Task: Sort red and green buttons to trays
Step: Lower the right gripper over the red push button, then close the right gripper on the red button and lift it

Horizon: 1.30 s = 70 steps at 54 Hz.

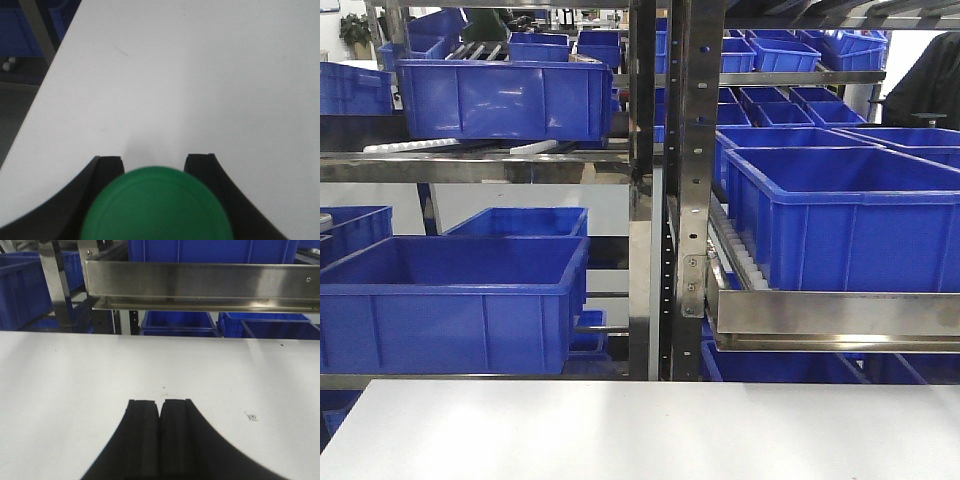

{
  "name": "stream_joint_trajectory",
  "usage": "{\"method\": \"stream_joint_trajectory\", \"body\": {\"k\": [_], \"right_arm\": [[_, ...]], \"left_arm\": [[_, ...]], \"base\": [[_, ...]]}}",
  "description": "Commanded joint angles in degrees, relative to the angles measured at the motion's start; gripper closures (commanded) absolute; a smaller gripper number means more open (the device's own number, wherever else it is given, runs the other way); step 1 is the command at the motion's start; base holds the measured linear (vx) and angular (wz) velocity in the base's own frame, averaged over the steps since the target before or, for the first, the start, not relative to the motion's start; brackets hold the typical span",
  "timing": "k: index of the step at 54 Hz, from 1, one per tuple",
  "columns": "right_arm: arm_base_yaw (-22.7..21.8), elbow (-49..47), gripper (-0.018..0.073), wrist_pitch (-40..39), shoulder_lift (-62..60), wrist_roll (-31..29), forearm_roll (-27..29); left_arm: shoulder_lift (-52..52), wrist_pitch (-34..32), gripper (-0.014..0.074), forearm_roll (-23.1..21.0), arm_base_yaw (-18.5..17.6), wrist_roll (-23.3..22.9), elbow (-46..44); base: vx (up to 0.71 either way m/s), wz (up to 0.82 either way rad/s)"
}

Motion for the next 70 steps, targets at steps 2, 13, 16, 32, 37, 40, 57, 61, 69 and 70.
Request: {"method": "stream_joint_trajectory", "body": {"k": [2,13,16,32,37,40,57,61,69,70], "right_arm": [[-0.3,-2.1,0.0242,-1.3,0.7,4.6,-3.1],[-0.3,-2.1,0.0018,3.2,0.7,6.0,-3.9],[-0.3,-2.1,-0.0019,2.9,0.7,6.0,-3.9],[-0.3,-2.1,-0.0014,8.2,2.7,9.5,-2.1],[-0.3,-2.1,-0.0015,8.5,7.8,12.2,-4.7],[-0.3,-2.1,-0.0015,6.7,11.0,13.0,-6.2],[-0.3,-4.9,-0.0015,-8.8,36.0,13.5,-6.7],[-0.4,-7.8,-0.0015,-9.7,40.9,14.8,-6.7],[-0.4,-13.7,-0.0015,-9.4,48.4,15.3,-7.7],[-0.4,-14.3,-0.0015,-8.9,49.2,15.6,-8.1]], "left_arm": [[-9.4,-1.0,0.0604,14.9,0.1,-4.1,-0.7],[-17.5,-1.3,0.0604,24.1,0.1,-12.6,-0.7],[-19.7,-1.3,0.0604,26.4,0.1,-14.1,-0.7],[-31.8,-1.2,0.0604,39.6,0.1,-24.9,-0.7],[-34.9,-0.9,0.0604,41.9,0.1,-28.7,-0.7],[-36.4,-0.6,0.0604,42.6,0.1,-29.3,-0.7],[-38.1,0.7,0.0603,42.8,0.1,-29.3,-0.7],[-38.1,0.6,0.0603,42.8,0.1,-29.3,-0.7],[-38.1,0.6,0.0602,42.8,0.1,-29.3,-0.7],[-38.1,0.6,0.0602,42.8,0.1,-29.3,-0.7]], "base": [[0.00,0.00],[0.00,0.00],[0.00,0.00],[0.00,0.00],[0.00,0.00],[0.00,0.00],[0.00,0.00],[0.00,0.00],[0.00,0.00],[0.00,0.00]]}}
